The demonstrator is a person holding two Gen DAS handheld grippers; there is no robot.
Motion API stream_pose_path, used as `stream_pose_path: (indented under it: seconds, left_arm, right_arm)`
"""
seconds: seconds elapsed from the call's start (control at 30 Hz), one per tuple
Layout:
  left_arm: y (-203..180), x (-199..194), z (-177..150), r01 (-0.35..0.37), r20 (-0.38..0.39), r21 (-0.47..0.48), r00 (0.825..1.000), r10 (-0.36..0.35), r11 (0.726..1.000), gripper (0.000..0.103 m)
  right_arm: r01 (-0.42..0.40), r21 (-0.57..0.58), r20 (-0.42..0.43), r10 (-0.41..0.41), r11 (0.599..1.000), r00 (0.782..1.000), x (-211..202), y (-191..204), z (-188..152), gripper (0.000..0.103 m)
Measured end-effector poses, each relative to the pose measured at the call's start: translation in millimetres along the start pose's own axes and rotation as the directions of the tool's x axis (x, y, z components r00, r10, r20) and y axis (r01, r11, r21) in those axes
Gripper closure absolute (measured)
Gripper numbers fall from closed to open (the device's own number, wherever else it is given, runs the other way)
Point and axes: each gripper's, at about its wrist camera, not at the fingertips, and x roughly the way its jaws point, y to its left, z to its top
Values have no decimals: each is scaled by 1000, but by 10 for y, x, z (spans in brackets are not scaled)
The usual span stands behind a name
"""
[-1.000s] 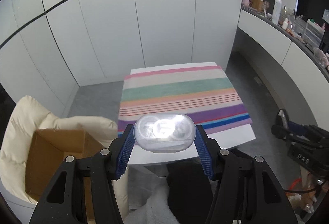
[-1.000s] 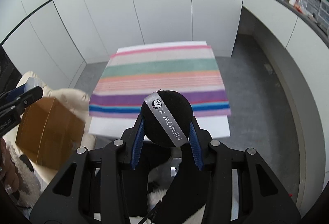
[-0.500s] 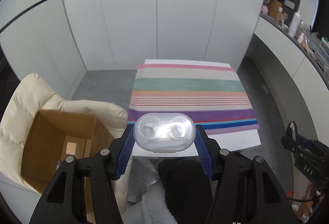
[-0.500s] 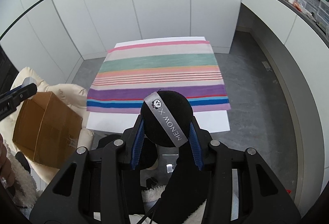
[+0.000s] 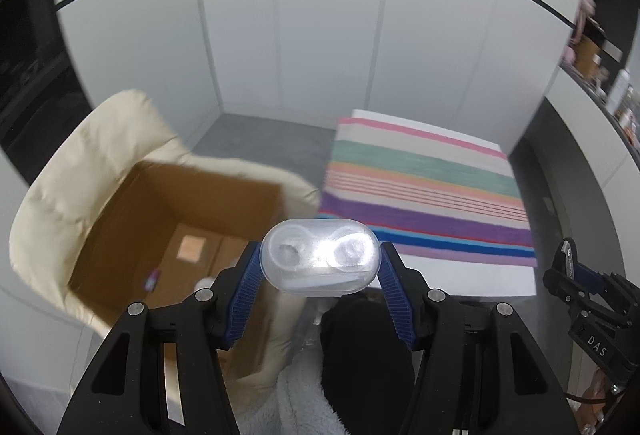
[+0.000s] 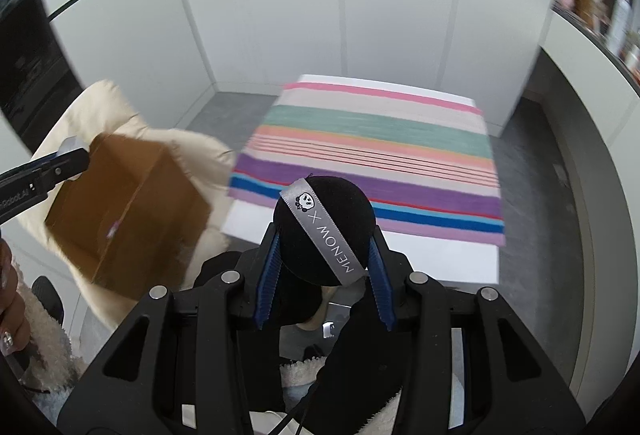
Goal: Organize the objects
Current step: 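Lift and carry the clear case and black puff with both tools toward the box, then open both tools over the box to drop the case and puff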
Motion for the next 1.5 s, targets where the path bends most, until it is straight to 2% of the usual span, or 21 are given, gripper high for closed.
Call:
stream_pose_path:
  seconds: [0.23,0.37,0.57,0.8,0.9,1.03,1.13,1.2,1.23,1.27,1.3,1.37,1.5]
  left_arm:
    - [667,-101,-300,-93,-25,-109,996,90,990,44]
    - [1015,-191,-446,-141,-38,-180,990,136,973,44]
    - [1296,-294,-615,-178,-51,-237,984,171,955,44]
    - [1424,-218,-497,-218,-19,-252,975,221,943,44]
    - [1502,-131,-380,-246,3,-258,967,255,934,44]
    - [1707,68,-213,-302,16,-283,948,319,910,44]
    - [1909,214,-167,-299,18,-319,947,321,899,42]
    - [1984,282,-180,-326,6,-313,939,345,892,27]
    - [2034,323,-197,-338,-16,-316,936,351,887,11]
    - [2079,342,-215,-338,-28,-326,937,348,883,8]
    - [2154,352,-236,-323,-39,-352,943,331,878,8]
    - [2246,361,-260,-282,-45,-386,957,288,878,7]
    - [2309,434,-277,-305,-71,-386,951,302,871,7]
  right_arm:
    - [-114,-123,-30,111,986,993,147,735,38,60]
    - [-195,-218,-58,187,956,981,220,1260,45,60]
    - [-249,-326,-91,232,912,969,274,1837,-46,60]
    - [-255,-381,-85,241,889,967,316,2095,-30,60]
    - [-244,-407,-67,237,880,969,378,2213,91,60]
    - [-243,-440,-56,244,864,968,574,2534,333,60]
    - [-283,-444,-66,284,850,956,703,2778,516,59]
    - [-303,-460,-53,314,835,948,754,2916,594,52]
    - [-303,-467,-44,320,831,946,773,2974,626,39]
    - [-293,-469,-34,314,833,949,809,3053,661,14]
    - [-290,-468,-25,316,835,949,828,3095,677,4]
    - [-290,-475,-6,326,831,945,859,3152,686,1]
    - [-318,-464,-43,338,827,940,923,3187,669,1]
